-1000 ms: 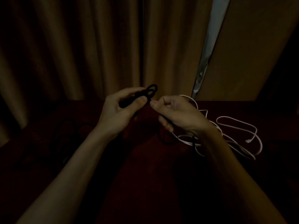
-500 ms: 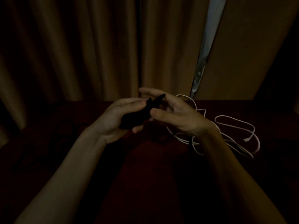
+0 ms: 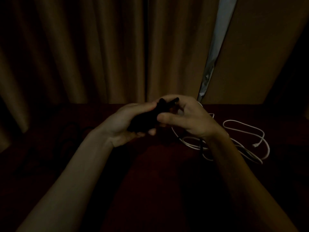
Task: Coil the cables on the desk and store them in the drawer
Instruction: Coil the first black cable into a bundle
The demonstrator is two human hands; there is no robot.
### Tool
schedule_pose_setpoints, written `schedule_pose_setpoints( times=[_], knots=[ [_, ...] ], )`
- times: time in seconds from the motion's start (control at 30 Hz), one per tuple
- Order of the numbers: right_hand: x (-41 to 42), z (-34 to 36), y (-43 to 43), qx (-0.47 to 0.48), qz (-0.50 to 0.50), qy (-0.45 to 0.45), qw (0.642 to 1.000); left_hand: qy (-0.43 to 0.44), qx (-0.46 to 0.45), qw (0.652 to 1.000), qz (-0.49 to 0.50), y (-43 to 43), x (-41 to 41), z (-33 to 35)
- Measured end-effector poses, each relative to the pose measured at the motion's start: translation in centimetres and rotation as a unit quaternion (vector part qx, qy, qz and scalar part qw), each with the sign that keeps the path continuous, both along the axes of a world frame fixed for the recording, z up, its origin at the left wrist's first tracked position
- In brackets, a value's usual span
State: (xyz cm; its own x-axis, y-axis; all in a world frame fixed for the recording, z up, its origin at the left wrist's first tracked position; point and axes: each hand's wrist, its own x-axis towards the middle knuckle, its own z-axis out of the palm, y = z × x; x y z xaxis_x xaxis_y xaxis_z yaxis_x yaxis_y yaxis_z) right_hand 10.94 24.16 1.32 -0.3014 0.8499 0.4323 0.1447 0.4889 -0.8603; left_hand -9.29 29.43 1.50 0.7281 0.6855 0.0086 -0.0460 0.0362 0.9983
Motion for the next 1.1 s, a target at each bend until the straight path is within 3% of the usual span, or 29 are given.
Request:
schedule_pose_setpoints(
  times=[0.13, 0.2, 0.27, 0.33, 0.43, 0.5, 0.67, 0.83, 0.97, 1.1],
  knots=[
    [-0.7, -0.2, 0.2, -0.029, -0.050, 0.052, 0.997, -0.035, 0.032, 0.998, 0.050, -0.2, -0.2, 0.2],
    [-0.8, -0.3, 0.4, -0.040, -0.072, 0.072, 0.994, -0.041, 0.114, 0.986, 0.112, -0.4, -0.1, 0.1],
    [-0.9, -0.3, 0.7, -0.036, -0.068, 0.087, 0.993, -0.001, 0.307, 0.933, 0.190, -0.6, 0.4, -0.2],
    [-1.2, -0.3, 0.9, -0.031, -0.099, 0.079, 0.991, 0.026, 0.467, 0.850, 0.242, -0.8, 0.9, -0.7],
    [-1.7, 0.0, 0.6, -0.024, -0.150, 0.048, 0.987, 0.016, 0.586, 0.762, 0.276, -0.5, 1.4, -1.4],
    [-2.0, 0.2, 0.5, -0.011, -0.178, 0.005, 0.984, 0.023, 0.624, 0.730, 0.279, 0.0, 1.4, -2.0],
    [-2.1, 0.4, 0.5, -0.011, -0.162, -0.053, 0.985, 0.004, 0.605, 0.743, 0.286, -0.1, 1.5, -2.3],
    [-0.3, 1.0, 0.0, 0.003, -0.115, -0.157, 0.981, -0.047, 0.487, 0.825, 0.285, -0.6, 1.1, -1.7],
    [-0.2, 0.6, 0.0, -0.030, -0.092, -0.200, 0.975, -0.057, 0.420, 0.861, 0.283, -0.1, 0.9, -2.0],
    [0.2, -0.1, 0.6, 0.010, -0.129, -0.225, 0.966, -0.087, 0.336, 0.898, 0.269, -0.2, 1.5, -2.2]
  ],
)
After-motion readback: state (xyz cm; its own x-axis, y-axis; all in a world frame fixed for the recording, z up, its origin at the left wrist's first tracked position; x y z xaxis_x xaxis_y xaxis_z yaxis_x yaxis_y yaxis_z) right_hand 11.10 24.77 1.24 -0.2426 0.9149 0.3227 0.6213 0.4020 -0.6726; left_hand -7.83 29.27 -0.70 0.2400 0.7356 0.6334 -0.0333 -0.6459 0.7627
